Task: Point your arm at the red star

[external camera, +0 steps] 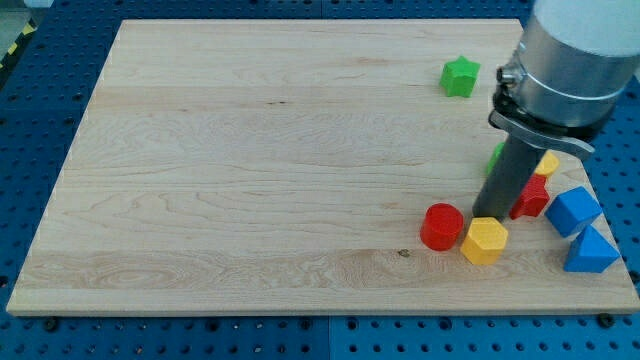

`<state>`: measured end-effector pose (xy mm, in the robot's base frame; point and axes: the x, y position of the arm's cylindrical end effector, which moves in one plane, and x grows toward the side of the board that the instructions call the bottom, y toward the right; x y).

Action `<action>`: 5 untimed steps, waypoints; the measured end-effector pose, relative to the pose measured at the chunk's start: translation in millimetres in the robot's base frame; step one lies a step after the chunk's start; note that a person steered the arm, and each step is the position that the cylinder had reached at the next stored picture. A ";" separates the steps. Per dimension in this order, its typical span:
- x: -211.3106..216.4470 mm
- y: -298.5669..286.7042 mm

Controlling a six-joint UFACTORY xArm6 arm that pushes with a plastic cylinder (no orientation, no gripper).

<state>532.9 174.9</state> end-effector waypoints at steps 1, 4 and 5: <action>12.5 1.9; 31.8 25.7; 29.7 42.9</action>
<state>562.7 217.9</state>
